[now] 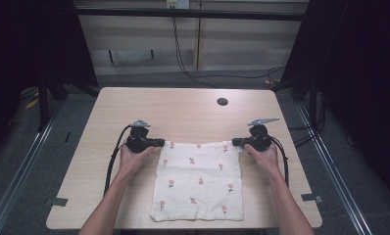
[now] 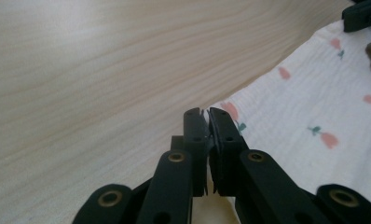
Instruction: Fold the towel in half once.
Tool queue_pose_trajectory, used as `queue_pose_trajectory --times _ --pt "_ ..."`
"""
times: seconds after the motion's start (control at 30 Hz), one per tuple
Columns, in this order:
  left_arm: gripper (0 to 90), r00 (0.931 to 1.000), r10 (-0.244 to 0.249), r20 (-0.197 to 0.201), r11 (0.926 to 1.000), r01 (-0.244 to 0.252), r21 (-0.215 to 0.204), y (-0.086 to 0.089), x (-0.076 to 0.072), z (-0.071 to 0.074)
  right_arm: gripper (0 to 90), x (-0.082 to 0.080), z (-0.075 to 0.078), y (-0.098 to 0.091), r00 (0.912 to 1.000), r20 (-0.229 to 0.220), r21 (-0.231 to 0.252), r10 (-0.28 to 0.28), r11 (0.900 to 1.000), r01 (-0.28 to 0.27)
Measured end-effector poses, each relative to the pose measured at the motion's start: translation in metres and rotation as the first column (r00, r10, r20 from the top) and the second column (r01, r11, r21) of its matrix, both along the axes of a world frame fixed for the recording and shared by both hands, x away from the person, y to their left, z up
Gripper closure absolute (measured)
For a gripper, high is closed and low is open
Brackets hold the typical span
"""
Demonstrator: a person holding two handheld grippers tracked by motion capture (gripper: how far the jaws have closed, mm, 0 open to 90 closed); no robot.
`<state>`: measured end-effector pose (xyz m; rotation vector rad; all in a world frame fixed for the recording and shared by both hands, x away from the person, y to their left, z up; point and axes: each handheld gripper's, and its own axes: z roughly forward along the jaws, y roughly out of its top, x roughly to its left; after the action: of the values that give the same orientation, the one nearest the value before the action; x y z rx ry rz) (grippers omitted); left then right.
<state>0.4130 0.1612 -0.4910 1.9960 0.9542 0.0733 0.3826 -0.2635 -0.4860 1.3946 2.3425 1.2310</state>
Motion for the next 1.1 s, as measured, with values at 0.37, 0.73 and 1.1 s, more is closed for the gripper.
queue_pose_trajectory --times 0.37,0.73,1.1 --pt "86.6 0.9976 0.0 0.069 0.999 0.003 -0.045 0.0 0.001 0.031 87.1 0.003 0.03 -0.003 0.9976 0.068 0.049 -0.013 0.9987 0.01" --pt "86.6 0.9951 0.003 0.099 0.9984 0.003 -0.056 0.006 0.005 0.058 87.2 0.008 0.067 -0.004 0.9905 0.136 0.069 -0.017 0.9976 0.008" --pt "86.6 0.9873 -0.016 0.158 0.9985 0.024 -0.049 0.004 -0.009 0.073 87.2 -0.001 0.085 -0.007 0.984 0.178 0.066 -0.01 0.9978 -0.002"
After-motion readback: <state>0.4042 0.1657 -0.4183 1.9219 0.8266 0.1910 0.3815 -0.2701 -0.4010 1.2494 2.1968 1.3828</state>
